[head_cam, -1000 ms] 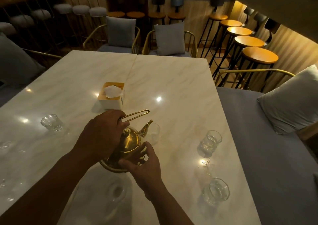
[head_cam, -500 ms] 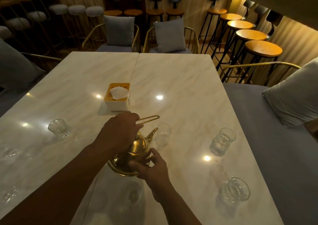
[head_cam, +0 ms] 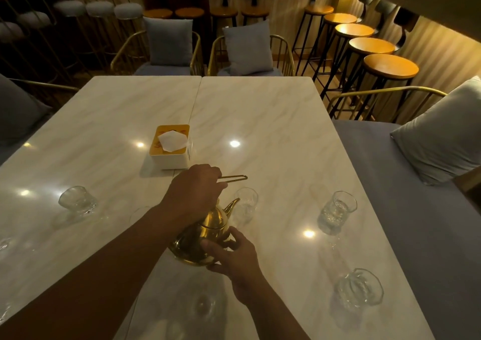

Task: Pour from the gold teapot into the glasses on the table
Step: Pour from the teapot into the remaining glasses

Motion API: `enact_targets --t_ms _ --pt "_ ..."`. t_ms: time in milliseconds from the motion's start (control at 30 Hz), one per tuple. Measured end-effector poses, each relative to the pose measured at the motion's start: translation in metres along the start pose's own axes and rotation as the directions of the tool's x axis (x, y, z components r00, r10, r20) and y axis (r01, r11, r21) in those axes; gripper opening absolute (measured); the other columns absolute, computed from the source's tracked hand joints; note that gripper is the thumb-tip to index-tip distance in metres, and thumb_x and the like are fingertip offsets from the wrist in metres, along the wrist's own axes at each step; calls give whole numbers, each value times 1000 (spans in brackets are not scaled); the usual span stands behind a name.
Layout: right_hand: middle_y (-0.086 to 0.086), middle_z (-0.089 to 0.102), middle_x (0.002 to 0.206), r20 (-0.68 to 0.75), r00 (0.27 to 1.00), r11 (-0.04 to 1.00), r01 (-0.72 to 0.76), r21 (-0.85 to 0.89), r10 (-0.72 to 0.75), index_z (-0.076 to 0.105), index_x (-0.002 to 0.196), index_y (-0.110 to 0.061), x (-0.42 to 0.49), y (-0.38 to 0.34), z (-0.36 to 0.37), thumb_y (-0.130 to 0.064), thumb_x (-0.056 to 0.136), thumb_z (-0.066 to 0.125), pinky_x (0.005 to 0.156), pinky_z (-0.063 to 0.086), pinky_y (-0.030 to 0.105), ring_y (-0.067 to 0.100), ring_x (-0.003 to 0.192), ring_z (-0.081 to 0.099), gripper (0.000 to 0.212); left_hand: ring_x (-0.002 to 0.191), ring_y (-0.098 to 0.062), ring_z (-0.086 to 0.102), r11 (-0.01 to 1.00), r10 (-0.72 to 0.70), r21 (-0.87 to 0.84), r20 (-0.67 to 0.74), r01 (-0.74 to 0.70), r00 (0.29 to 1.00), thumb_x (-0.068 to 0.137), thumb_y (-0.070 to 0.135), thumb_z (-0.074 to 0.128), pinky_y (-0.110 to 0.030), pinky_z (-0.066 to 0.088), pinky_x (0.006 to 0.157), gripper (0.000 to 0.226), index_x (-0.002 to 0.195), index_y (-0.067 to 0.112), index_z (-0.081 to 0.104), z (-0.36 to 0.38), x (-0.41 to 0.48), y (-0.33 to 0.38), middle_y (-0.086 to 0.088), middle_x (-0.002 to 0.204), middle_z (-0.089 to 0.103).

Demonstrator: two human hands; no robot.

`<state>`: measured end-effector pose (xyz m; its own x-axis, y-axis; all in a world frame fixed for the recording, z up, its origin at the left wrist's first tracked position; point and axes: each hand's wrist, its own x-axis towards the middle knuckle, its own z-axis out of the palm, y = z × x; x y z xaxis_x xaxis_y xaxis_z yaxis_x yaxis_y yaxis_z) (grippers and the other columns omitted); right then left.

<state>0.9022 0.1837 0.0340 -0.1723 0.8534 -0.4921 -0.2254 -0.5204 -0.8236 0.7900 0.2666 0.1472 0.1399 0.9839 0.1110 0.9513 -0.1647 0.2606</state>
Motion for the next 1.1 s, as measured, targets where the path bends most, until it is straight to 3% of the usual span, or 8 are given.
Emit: enact_targets --t_ms 167,467,1100 --pt "6 66 115 15 999 999 -32 30 31 59 101 -36 6 -3 -3 -31 58 93 78 61 46 27 100 68 56 85 -15 63 999 11 40 -18 -10 1000 96 42 58 -23 40 70 33 114 17 70 8 14 0 0 105 71" --pt "10 70 112 40 998 997 -41 65 38 62 113 -27 13 -5 -7 -31 59 93 79 60 49 29 97 71 63 87 -17 66 995 57 78 -34 -54 998 97 44 57 -24 43 70 35 113 17 71 17 29 2 0 104 72" --pt "10 73 107 72 997 998 -40 55 36 65 113 -22 11 -8 -11 -31 62 91 81 59 49 29 94 72 57 76 -15 62 993 81 89 -56 -76 995 96 44 59 -26 42 67 34 111 18 74 20 34 5 0 97 73"
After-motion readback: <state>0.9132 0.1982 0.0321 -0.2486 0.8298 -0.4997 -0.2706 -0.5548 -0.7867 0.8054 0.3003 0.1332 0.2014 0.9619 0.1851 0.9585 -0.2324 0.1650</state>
